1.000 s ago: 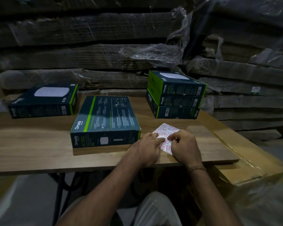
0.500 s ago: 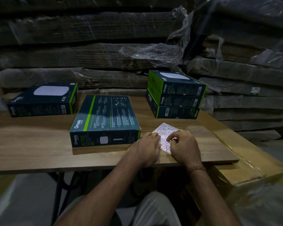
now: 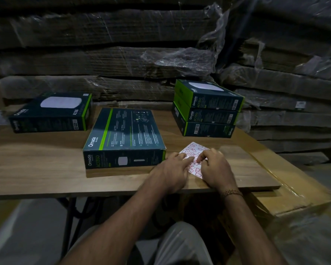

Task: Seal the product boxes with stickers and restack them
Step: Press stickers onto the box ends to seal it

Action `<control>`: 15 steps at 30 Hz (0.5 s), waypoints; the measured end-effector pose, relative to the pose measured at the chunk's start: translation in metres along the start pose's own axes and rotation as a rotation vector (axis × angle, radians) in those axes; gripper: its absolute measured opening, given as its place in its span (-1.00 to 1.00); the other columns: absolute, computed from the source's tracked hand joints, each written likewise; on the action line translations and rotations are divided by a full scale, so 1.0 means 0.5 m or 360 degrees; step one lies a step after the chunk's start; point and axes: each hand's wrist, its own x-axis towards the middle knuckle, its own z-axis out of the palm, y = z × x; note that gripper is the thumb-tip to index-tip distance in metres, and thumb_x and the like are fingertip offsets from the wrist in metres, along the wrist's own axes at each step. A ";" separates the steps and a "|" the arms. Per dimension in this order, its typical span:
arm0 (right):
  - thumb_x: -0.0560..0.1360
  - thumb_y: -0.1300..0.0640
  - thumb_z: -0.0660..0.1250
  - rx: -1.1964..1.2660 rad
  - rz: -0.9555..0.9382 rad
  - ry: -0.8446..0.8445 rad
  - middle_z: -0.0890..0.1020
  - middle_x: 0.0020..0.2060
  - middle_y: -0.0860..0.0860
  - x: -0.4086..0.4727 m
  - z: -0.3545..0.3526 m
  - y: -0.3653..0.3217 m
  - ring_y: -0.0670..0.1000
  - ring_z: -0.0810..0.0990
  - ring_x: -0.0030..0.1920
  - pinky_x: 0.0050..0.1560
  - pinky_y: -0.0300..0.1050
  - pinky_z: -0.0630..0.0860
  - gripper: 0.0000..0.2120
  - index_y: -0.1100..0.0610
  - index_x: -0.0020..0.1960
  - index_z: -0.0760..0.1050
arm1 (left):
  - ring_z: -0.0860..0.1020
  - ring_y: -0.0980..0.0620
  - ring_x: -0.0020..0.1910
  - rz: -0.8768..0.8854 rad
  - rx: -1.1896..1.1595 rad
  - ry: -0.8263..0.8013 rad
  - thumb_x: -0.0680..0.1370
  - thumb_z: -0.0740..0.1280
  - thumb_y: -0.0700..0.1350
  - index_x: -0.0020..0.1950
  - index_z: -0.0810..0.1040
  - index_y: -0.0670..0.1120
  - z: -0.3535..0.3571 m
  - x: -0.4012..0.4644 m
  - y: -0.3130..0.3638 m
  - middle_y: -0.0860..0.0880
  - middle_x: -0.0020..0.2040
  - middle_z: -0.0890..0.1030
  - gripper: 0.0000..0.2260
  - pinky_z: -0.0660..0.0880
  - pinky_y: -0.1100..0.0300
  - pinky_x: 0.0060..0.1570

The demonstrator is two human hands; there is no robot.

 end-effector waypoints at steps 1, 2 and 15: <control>0.53 0.23 0.27 0.0010 0.0002 0.0018 0.56 -0.07 -0.05 -0.001 0.000 0.001 0.04 0.48 0.07 0.05 0.02 0.49 -0.81 -0.04 -0.14 0.55 | 0.10 -0.02 0.68 0.0002 0.0009 -0.0006 0.78 0.06 0.03 0.73 0.18 0.06 0.001 0.001 -0.001 -0.02 0.72 0.20 -0.51 0.23 -0.13 0.63; 0.52 0.21 0.30 0.0021 0.0002 0.0039 0.57 -0.07 -0.06 -0.002 0.000 0.002 0.03 0.50 0.05 0.03 0.01 0.50 -0.84 -0.04 -0.11 0.56 | 0.11 -0.02 0.68 0.0001 0.0013 -0.0012 0.78 0.05 0.04 0.72 0.20 0.06 0.002 0.002 -0.002 -0.02 0.72 0.20 -0.52 0.24 -0.14 0.63; 0.45 0.03 0.42 -0.0040 -0.0023 0.0126 0.59 -0.12 -0.13 -0.008 -0.001 0.000 0.00 0.55 -0.03 -0.08 -0.02 0.56 -0.96 -0.06 -0.18 0.58 | 0.06 -0.03 0.71 -0.0055 0.0012 -0.0067 0.78 0.06 0.06 0.72 0.20 0.08 -0.005 0.001 0.006 -0.02 0.74 0.15 -0.52 0.24 -0.21 0.62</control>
